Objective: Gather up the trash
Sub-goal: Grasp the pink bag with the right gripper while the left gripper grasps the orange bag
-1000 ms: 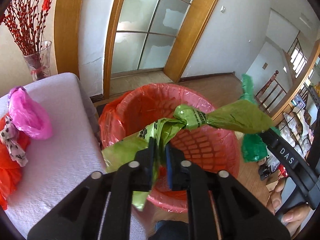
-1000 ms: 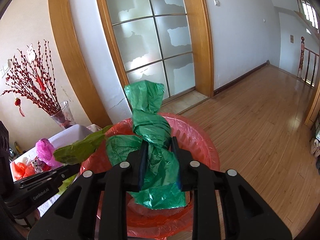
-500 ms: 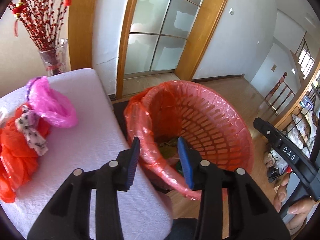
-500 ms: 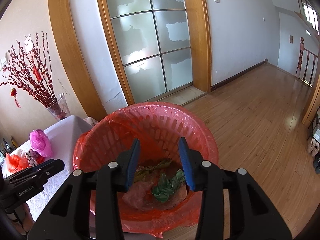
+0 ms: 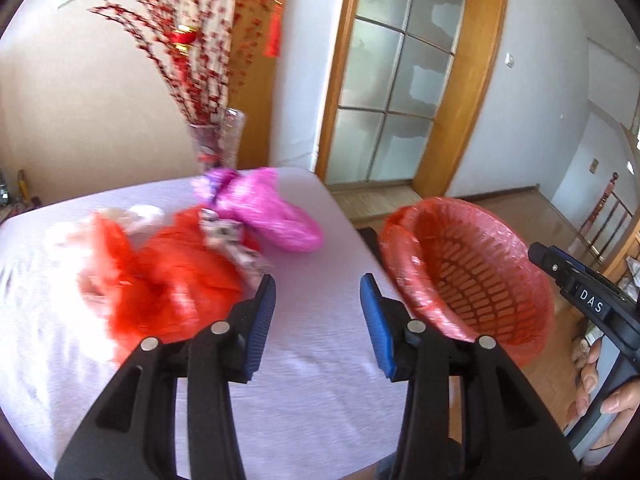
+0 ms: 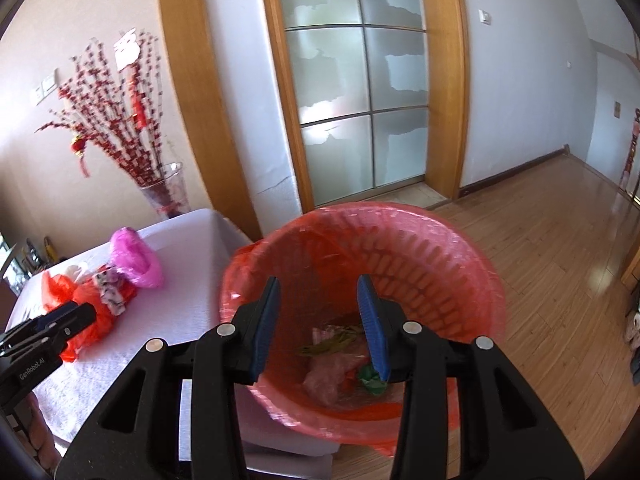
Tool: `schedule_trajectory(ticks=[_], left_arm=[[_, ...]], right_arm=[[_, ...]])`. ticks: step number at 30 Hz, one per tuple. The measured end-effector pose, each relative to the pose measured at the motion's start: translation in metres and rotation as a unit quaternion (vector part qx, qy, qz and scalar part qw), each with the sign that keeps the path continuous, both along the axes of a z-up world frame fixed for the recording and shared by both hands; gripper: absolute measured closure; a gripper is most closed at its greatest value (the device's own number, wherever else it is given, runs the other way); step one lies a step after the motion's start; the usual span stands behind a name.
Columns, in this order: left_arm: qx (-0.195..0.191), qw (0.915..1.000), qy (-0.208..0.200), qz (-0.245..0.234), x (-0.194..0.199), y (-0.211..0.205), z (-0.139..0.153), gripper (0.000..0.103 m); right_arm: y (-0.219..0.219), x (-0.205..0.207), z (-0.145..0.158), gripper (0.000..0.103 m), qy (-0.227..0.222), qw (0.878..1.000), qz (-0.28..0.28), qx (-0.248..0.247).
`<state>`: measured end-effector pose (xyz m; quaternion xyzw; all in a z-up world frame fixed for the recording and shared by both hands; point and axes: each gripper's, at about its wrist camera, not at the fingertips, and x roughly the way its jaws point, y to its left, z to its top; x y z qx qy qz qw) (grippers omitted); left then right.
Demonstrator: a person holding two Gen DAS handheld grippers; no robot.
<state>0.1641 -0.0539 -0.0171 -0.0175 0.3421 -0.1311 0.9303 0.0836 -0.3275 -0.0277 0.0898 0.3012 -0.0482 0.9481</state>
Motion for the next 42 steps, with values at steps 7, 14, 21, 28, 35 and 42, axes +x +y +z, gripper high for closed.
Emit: schedule_trajectory(ticks=[7,14,21,28,35,42], left_arm=[[0.003,0.9961,-0.027,0.084,-0.018,0.078,0.014,0.054],[-0.004,0.9888,-0.024,0.147,-0.023,0.146,0.016,0.054],[-0.012,0.9854,-0.016,0.169,-0.024,0.180,0.011,0.054],[-0.021,0.9844,-0.007,0.175,-0.020,0.194,0.006,0.054],[-0.027,0.9850,0.004,0.170,-0.015,0.193,-0.004,0.054],[-0.032,0.9876,0.009,0.154,-0.013,0.182,-0.005,0.054]], right_arm=[[0.067,0.026,0.002,0.062,0.004,0.997,0.080,0.005],[0.139,0.068,0.007,0.062,0.009,0.988,0.155,0.011],[0.186,0.115,-0.005,0.062,0.032,0.984,0.174,-0.014],[0.194,0.141,-0.022,0.055,0.062,0.985,0.159,-0.032],[0.196,0.141,-0.041,0.090,0.085,0.982,0.166,-0.038],[0.173,0.121,-0.021,0.094,0.044,0.988,0.150,-0.007]])
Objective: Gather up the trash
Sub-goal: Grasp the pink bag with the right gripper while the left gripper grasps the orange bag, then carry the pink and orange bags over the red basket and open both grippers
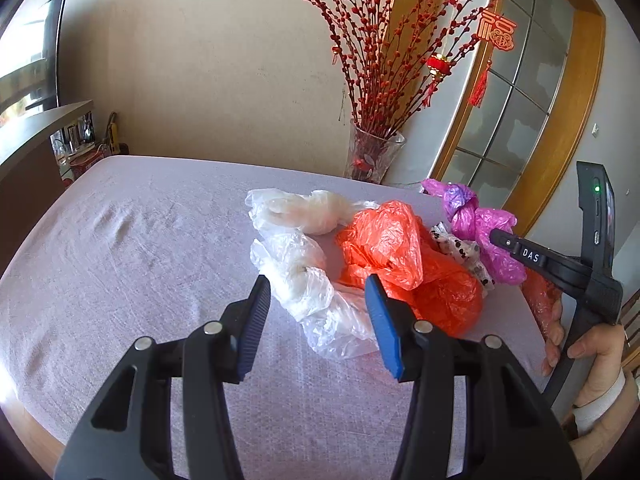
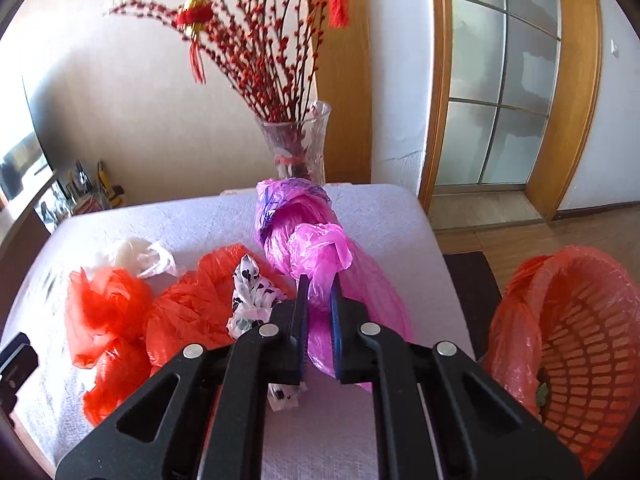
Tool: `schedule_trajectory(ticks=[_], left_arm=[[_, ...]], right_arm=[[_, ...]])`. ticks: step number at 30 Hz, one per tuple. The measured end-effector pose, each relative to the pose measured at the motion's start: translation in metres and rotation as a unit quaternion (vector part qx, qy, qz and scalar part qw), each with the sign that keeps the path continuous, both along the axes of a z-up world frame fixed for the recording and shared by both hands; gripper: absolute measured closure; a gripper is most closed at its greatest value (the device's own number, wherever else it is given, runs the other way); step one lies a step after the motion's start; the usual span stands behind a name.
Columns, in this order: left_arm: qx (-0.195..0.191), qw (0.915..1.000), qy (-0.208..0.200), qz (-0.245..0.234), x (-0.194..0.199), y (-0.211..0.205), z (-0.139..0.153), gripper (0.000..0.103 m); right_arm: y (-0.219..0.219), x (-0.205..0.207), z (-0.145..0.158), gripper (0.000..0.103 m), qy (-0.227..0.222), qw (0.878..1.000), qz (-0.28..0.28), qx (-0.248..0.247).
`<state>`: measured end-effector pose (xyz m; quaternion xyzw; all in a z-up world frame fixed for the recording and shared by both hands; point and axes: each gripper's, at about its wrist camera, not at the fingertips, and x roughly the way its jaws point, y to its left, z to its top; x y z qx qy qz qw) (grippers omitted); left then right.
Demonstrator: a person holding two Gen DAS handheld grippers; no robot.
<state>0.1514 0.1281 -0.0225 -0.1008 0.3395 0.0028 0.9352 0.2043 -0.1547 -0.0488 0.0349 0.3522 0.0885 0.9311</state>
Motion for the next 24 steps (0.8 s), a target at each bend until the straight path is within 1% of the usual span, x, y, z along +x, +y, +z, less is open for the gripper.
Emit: schedule_trajectory(ticks=[3,7,11,13,14,16,17,18,19,21,24], left_arm=[[-0.004,0.9998,0.004,-0.017,0.005,-0.012,0.001,0.054],[-0.001,0.9993,0.011,-0.035,0.019,-0.033,0.004,0.054],[0.034,0.9985,0.015,-0.040,0.036,-0.058,0.005,0.054],[0.053,0.9977,0.026,-0.033,0.048,-0.065,0.003,0.054],[0.055,0.9975,0.032,-0.030,0.054,-0.066,0.001,0.055],[0.060,0.9969,0.046,-0.022,0.066,-0.067,-0.005,0.061],[0.057,0.9966,0.054,-0.023,0.071,-0.066,-0.008,0.073],[0.049,0.9965,0.062,-0.026,0.075,-0.065,-0.012,0.088],[0.041,0.9964,0.069,-0.028,0.078,-0.063,-0.014,0.094],[0.022,0.9968,0.069,-0.033,0.078,-0.058,-0.014,0.097],[-0.003,0.9976,0.055,-0.042,0.070,-0.052,-0.003,0.098]], right_arm=[[-0.013,-0.010,0.008,0.094,-0.014,1.000,-0.009,0.012],[-0.024,-0.023,0.011,0.094,-0.019,1.000,-0.014,0.018],[-0.033,-0.028,0.008,0.094,-0.011,1.000,-0.019,0.015],[-0.039,-0.032,0.005,0.093,-0.008,1.000,-0.022,0.016],[-0.041,-0.035,0.004,0.093,-0.007,1.000,-0.023,0.015],[-0.045,-0.039,0.003,0.093,-0.005,1.000,-0.025,0.015],[-0.047,-0.042,0.003,0.093,-0.005,1.000,-0.026,0.016],[-0.049,-0.043,0.003,0.093,-0.005,0.999,-0.027,0.016],[-0.051,-0.045,0.003,0.093,-0.005,0.999,-0.028,0.016],[-0.055,-0.049,0.005,0.093,-0.008,0.999,-0.029,0.017],[-0.062,-0.056,0.010,0.093,-0.014,0.999,-0.032,0.024]])
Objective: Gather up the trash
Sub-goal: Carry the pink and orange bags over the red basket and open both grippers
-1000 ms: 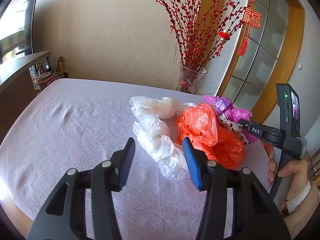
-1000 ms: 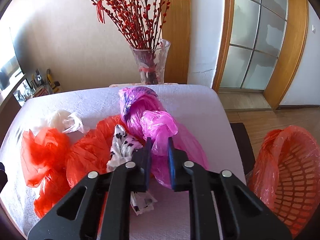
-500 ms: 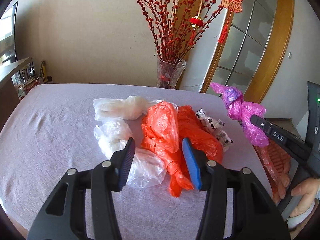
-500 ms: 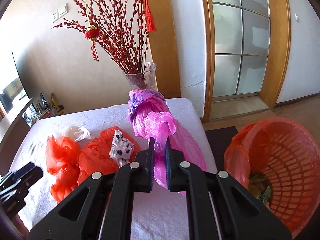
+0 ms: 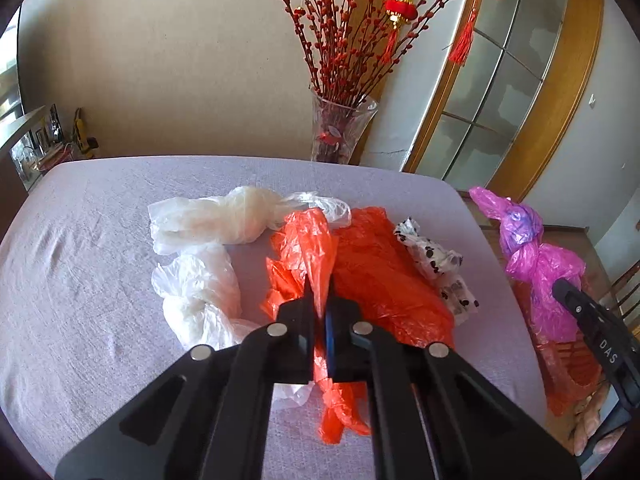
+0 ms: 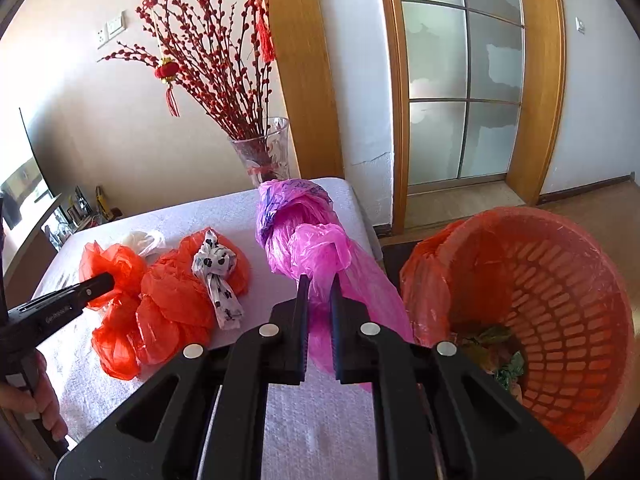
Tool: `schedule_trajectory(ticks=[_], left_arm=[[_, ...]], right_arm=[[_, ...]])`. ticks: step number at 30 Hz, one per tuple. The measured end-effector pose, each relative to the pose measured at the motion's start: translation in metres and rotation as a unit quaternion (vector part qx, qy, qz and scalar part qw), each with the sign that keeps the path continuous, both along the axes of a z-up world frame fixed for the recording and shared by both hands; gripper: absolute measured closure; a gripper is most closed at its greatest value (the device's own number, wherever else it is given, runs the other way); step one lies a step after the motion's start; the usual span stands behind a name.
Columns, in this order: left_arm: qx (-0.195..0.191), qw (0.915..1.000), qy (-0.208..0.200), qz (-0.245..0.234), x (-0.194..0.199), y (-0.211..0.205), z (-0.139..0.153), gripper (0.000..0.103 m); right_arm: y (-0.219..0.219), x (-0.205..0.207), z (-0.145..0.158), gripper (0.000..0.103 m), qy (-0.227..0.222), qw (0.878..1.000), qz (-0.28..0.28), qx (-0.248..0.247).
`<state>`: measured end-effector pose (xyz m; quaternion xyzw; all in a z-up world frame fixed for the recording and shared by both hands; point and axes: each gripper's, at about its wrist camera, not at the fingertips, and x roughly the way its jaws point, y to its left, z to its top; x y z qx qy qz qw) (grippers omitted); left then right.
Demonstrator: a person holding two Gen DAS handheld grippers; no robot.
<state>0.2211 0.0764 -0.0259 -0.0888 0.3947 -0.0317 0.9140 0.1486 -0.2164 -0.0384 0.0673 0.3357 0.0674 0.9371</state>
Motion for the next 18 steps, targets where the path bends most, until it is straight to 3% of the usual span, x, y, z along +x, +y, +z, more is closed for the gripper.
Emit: schedule_trajectory(ticks=[10,18], left_arm=[[-0.023,0.9981,-0.054,-0.018,-0.026,-0.004,0.051,0.098],[-0.036,0.9952,-0.077,-0.049,-0.038,-0.030,0.070,0.098]], right_arm=[[-0.009,-0.025,0.021,0.093,-0.027,1.000,0.000,0.011],[-0.029,-0.046,0.036,0.093,-0.046,0.999,-0.019,0.016]])
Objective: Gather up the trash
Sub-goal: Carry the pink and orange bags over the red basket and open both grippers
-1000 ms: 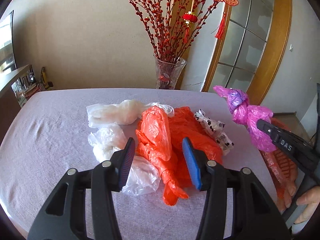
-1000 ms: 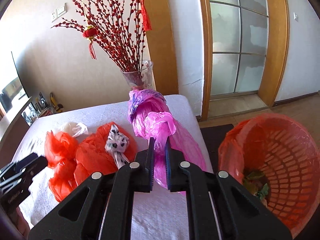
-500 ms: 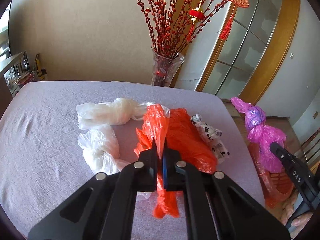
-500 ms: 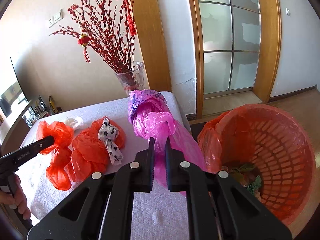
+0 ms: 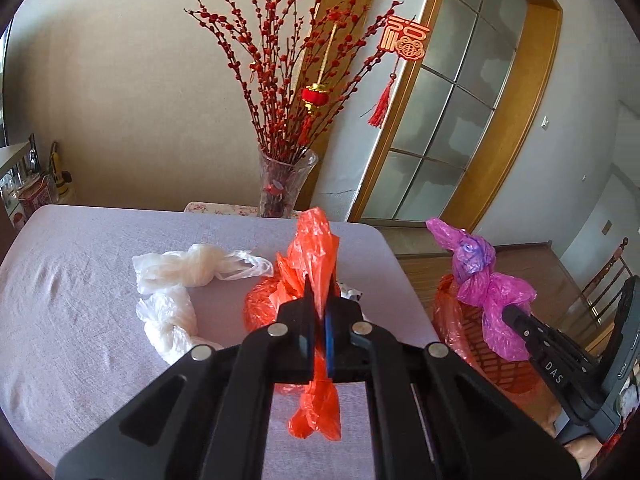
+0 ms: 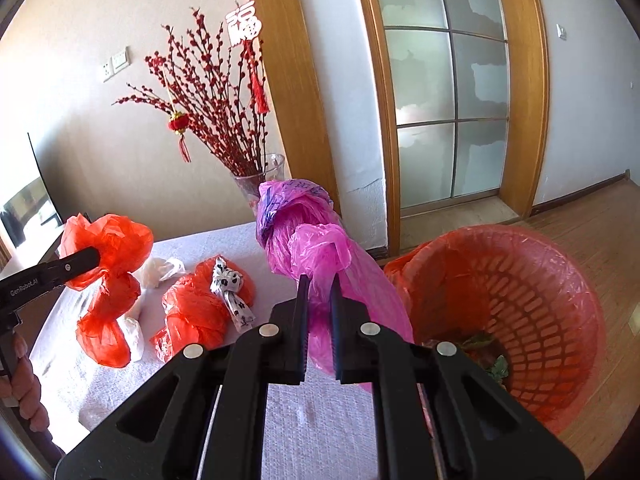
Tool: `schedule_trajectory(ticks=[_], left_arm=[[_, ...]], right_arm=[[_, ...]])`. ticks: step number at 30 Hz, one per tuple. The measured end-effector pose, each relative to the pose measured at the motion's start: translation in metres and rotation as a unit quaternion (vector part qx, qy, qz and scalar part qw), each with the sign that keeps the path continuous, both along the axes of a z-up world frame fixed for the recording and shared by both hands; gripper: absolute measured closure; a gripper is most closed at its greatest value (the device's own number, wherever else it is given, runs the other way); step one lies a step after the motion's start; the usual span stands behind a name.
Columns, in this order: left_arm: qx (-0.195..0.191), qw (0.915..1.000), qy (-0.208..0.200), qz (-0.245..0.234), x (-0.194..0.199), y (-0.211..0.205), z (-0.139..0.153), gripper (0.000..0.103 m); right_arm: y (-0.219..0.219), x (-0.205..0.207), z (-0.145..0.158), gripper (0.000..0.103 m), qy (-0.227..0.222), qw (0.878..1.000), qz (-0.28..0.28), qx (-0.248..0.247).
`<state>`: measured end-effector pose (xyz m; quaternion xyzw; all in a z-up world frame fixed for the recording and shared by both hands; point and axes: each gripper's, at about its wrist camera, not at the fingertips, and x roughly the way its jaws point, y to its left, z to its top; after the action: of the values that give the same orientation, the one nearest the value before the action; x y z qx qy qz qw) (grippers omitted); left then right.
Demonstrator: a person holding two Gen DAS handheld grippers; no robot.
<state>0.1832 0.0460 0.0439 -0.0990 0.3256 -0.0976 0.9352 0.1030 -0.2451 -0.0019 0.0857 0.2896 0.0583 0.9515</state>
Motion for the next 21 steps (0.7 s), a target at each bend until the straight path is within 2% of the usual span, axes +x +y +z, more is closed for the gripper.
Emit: schedule_trajectory(ticks=[10,21], left_arm=[[-0.020,0.9985,0.003,-0.050,0.005,-0.043,-0.001,0.098],[-0.025,0.9947,-0.003,-0.099,-0.003,-0.081,-0.004,0.098]], right_arm=[[-0.034,-0.025,0.012,0.093,-0.015,0.999,-0.035,0.007],[-0.054,-0.043,0.009,0.093,-0.021,0.998,-0.062,0.012]])
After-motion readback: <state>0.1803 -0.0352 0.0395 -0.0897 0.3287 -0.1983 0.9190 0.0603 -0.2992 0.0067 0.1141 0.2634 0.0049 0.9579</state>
